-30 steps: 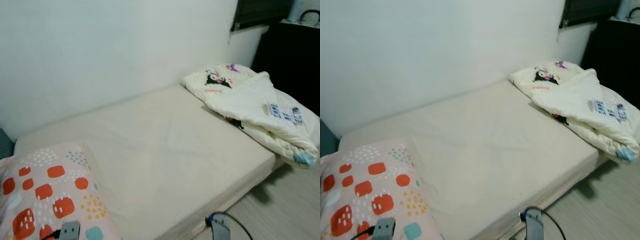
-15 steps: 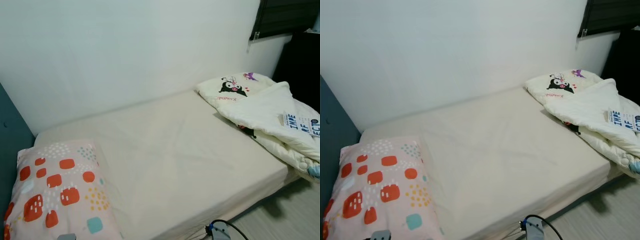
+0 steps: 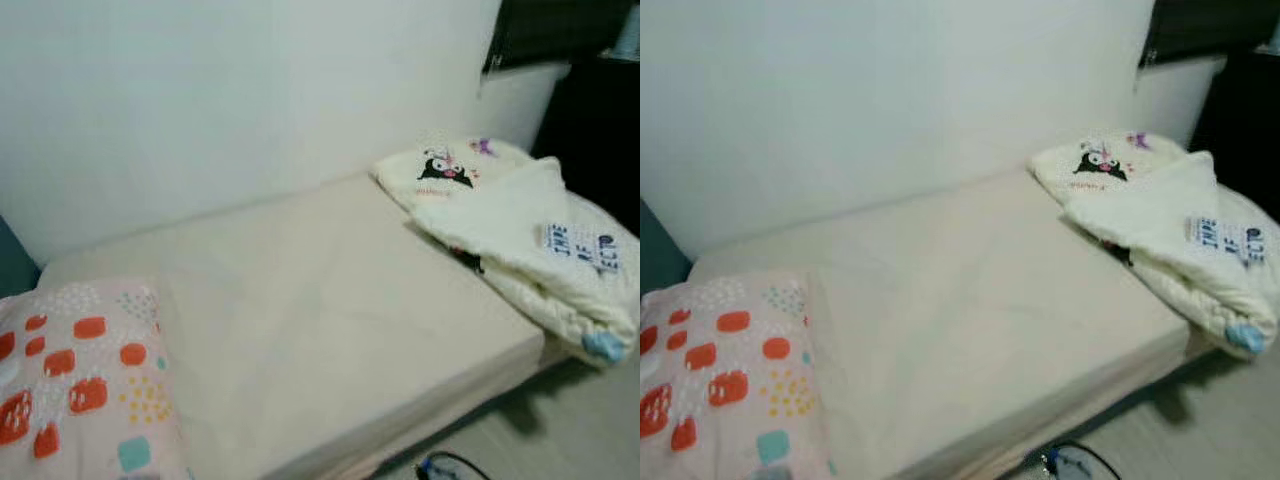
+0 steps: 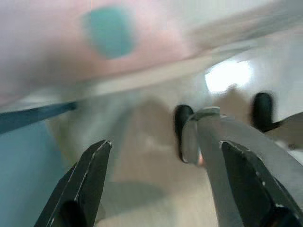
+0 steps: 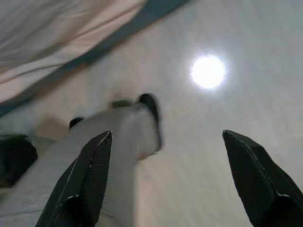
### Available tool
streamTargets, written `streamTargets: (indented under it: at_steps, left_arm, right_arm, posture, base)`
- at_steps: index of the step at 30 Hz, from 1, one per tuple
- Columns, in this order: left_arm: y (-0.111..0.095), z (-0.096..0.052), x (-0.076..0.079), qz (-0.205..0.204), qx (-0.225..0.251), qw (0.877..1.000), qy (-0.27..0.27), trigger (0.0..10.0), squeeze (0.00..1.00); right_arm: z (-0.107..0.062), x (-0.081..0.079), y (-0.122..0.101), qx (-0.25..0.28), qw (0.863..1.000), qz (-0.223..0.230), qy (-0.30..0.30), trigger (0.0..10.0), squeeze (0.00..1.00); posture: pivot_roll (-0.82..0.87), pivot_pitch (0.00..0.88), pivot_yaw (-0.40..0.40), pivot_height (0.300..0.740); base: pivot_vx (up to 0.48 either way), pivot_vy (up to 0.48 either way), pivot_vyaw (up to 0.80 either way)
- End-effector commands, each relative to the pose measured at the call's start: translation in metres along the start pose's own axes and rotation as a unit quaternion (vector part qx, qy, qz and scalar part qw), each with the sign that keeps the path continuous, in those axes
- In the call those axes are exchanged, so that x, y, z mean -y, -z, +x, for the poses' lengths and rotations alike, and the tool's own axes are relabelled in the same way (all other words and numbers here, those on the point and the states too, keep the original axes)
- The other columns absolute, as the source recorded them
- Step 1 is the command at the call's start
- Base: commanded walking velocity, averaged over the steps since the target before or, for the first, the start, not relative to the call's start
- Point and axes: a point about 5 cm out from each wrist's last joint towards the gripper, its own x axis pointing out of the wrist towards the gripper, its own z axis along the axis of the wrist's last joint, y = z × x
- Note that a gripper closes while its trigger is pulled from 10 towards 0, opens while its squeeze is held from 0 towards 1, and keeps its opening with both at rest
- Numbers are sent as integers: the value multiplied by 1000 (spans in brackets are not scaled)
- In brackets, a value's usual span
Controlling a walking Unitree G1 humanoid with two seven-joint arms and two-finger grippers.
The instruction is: Clean up the room
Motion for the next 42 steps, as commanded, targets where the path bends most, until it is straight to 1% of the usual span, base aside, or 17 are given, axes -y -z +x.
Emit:
streamTargets:
  at_steps: [1, 4, 10, 21, 26, 27, 29, 38, 40, 42]
  left_arm:
    - [4, -1, -6, 16, -11, 1000, -8, 10000, 0]
    - [4, -1, -5, 19, -11, 1000, -8, 10000, 0]
    - [-4, 0, -2, 34, -2, 999, 1, 10000, 0]
    - [-6, 0, -2, 43, 0, 999, 3, 10000, 0]
    - [-7, 0, -2, 45, -1, 999, 4, 10000, 0]
    - [-8, 0, -2, 46, -1, 999, 5, 10000, 0]
    - [-8, 0, -2, 45, 0, 999, 5, 10000, 0]
    - [-8, 1, 0, 42, 0, 999, 9, 10000, 0]
    - [-8, 1, 0, 42, 0, 999, 10, 10000, 0]
    - [-7, 1, 0, 42, -1, 999, 10, 10000, 0]
  right_arm:
    - [1, -8, -5, 14, 1000, 0, -18, 10000, 0]
    - [1, -9, -5, 13, 1000, -5, -24, 10000, 0]
    - [1, -12, -5, 14, 999, -10, -34, 10000, 0]
    - [1, -15, -5, 13, 999, -8, -35, 10000, 0]
    - [1, -14, -5, 15, 999, -2, -31, 10000, 0]
    - [1, -13, -6, 17, 1000, 6, -25, 10000, 0]
    - [1, -12, -6, 17, 1000, 8, -22, 10000, 0]
    - [1, -6, -5, 11, 1000, 16, -4, 10000, 0]
    - [1, -5, -5, 5, 1000, 7, -5, 10000, 0]
    - [1, -4, -4, 3, 1000, 10, -4, 10000, 0]
  posture:
    - [-130, 11, 37, 740]
    - [-127, 12, 38, 740]
    - [-117, 2, 41, 740]
    - [-114, 0, 47, 740]
    - [-116, 0, 51, 740]
    - [-117, 0, 52, 740]
    - [-117, 0, 52, 740]
    - [-123, 9, 47, 740]
    - [-123, 10, 45, 740]
    - [-122, 11, 43, 740]
  base:
    - [0, -472, 0]
    - [0, -472, 325]
    - [0, -472, 793]
    - [0, -470, 793]
    - [0, -471, 794]
    - [0, -469, 800]
    - [0, -471, 638]
    - [0, -470, 0]
    - [0, -472, 0]
    - [0, -472, -788]
